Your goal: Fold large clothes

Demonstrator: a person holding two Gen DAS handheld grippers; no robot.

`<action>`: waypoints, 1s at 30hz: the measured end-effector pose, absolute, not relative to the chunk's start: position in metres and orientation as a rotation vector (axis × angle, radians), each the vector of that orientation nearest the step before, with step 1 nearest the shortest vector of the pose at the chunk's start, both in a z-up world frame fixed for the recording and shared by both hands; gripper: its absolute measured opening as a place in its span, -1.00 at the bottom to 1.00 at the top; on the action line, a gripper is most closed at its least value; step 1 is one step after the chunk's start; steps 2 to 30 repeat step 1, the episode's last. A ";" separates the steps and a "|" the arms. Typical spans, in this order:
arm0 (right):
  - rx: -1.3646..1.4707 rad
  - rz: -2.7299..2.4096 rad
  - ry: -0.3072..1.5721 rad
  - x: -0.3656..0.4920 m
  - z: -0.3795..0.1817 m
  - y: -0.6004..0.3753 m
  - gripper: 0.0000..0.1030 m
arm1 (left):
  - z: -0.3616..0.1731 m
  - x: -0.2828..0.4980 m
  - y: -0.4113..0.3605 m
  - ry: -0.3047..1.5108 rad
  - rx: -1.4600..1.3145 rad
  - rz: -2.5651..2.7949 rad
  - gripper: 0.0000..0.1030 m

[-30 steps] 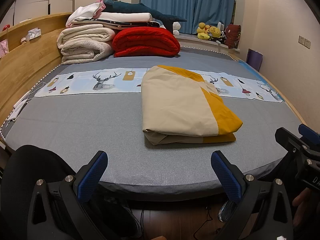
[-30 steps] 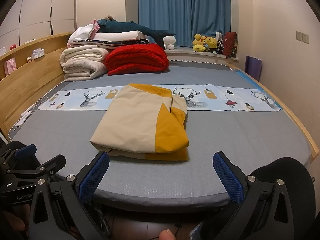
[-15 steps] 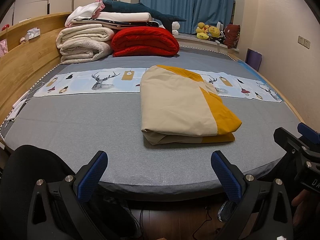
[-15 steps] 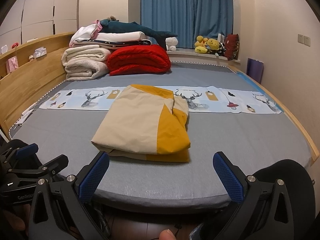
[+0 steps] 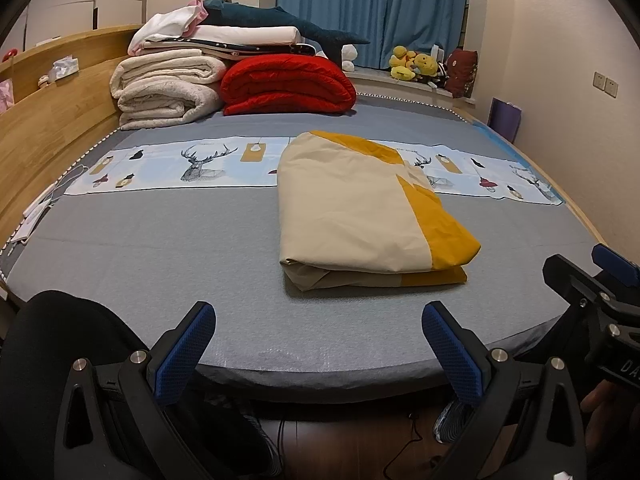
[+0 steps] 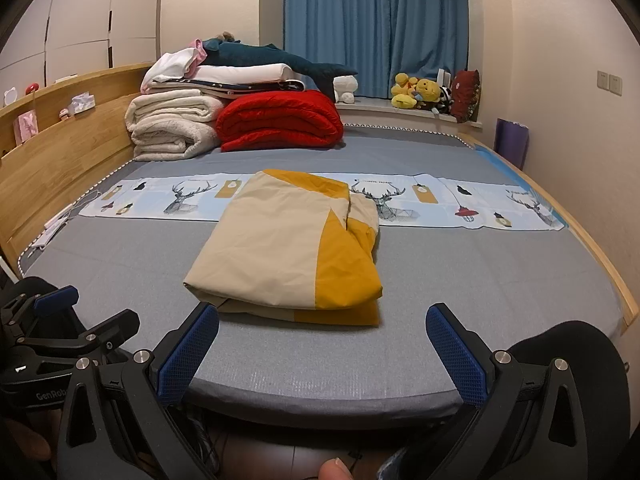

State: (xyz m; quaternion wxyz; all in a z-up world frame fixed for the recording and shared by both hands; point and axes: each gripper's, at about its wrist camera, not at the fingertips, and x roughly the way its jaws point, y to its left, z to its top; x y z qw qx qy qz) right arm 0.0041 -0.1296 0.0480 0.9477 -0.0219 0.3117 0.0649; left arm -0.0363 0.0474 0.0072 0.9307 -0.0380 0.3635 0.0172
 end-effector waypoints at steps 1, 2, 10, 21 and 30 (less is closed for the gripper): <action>-0.045 0.132 0.635 0.005 0.048 -0.129 1.00 | 0.007 -0.035 0.045 0.744 -0.077 0.034 0.99; -0.045 0.132 0.635 0.005 0.048 -0.129 1.00 | 0.007 -0.035 0.045 0.744 -0.077 0.034 0.99; -0.045 0.132 0.635 0.005 0.048 -0.129 1.00 | 0.007 -0.035 0.045 0.744 -0.077 0.034 0.99; -0.045 0.132 0.635 0.005 0.048 -0.129 1.00 | 0.007 -0.035 0.045 0.744 -0.077 0.034 0.99; -0.045 0.132 0.635 0.005 0.048 -0.129 1.00 | 0.007 -0.035 0.045 0.744 -0.077 0.034 0.99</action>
